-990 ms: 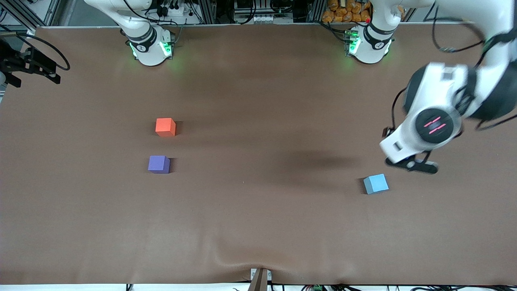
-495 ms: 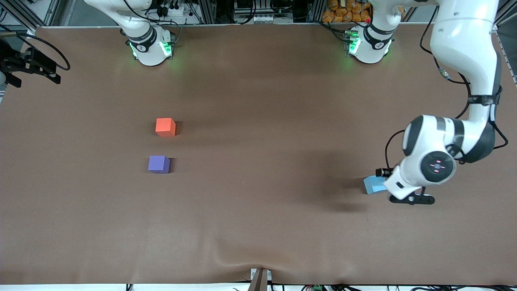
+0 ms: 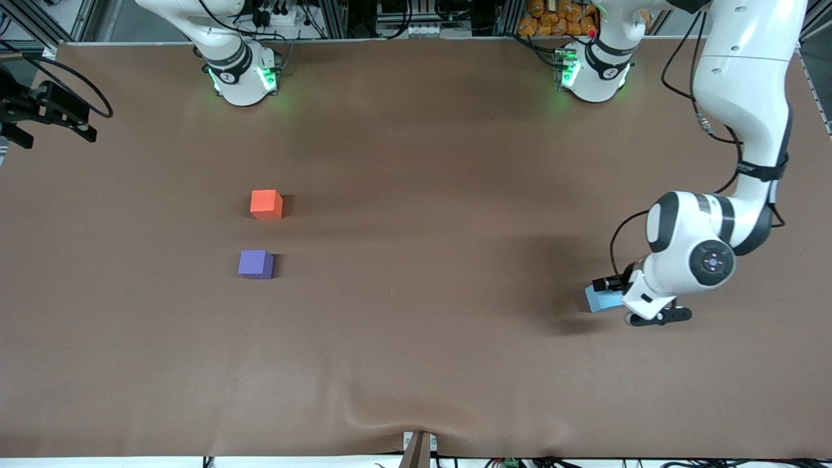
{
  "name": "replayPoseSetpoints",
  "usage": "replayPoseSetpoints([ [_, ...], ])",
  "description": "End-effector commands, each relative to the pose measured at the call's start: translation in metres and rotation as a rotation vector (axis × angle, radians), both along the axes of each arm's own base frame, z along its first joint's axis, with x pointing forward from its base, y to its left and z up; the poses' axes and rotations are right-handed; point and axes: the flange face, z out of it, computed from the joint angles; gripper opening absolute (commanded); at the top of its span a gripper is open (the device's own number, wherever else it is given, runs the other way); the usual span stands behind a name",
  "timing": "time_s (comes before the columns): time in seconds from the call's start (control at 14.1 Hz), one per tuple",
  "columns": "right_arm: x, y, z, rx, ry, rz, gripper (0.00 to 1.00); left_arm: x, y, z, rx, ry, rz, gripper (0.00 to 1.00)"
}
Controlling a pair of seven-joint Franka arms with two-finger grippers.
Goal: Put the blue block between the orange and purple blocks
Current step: 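Lower the left gripper and grasp the light blue block, then carry the light blue block with the left gripper to the table middle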
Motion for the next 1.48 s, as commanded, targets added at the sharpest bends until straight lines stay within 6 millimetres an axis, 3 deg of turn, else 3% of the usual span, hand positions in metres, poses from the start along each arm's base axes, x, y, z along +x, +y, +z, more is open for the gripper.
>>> replayPoseSetpoints([
  [0.0,-0.002,-0.003,0.000,0.026,-0.008,-0.019,1.00,-0.007,0.000,0.000,-0.014,-0.042,0.020,1.00],
  [0.35,-0.002,-0.003,-0.002,0.026,-0.002,-0.019,1.00,-0.005,-0.004,-0.024,-0.020,-0.063,0.011,1.00],
  [0.42,-0.002,-0.004,-0.003,0.026,0.002,-0.020,1.00,-0.006,-0.005,-0.025,-0.016,-0.062,0.001,0.83],
  [0.49,-0.003,-0.007,-0.003,0.026,0.002,-0.025,1.00,-0.005,-0.006,-0.023,-0.015,-0.067,-0.011,0.42],
  [0.57,-0.002,-0.012,-0.003,0.026,0.004,-0.032,1.00,-0.002,-0.006,-0.020,-0.015,-0.075,-0.021,0.34],
  [0.71,-0.002,-0.014,-0.003,0.026,0.001,-0.034,1.00,0.003,-0.010,-0.009,0.015,-0.103,-0.068,0.34],
  [0.78,-0.002,-0.013,-0.003,0.026,0.001,-0.033,1.00,0.002,-0.025,-0.004,0.031,-0.114,-0.116,0.34],
  [0.92,-0.002,-0.013,-0.003,0.027,-0.001,-0.032,1.00,-0.006,-0.074,0.013,0.013,-0.136,-0.179,0.34],
  [1.06,-0.001,-0.013,-0.002,0.030,-0.004,-0.034,1.00,-0.028,-0.140,0.027,-0.001,-0.140,-0.241,0.34],
  [1.2,-0.002,-0.013,-0.003,0.030,-0.001,-0.034,1.00,-0.066,-0.220,0.030,0.005,-0.117,-0.240,0.35],
  [1.41,-0.001,-0.013,-0.002,0.030,-0.004,-0.034,1.00,-0.142,-0.338,0.027,0.007,-0.111,-0.176,0.35],
])
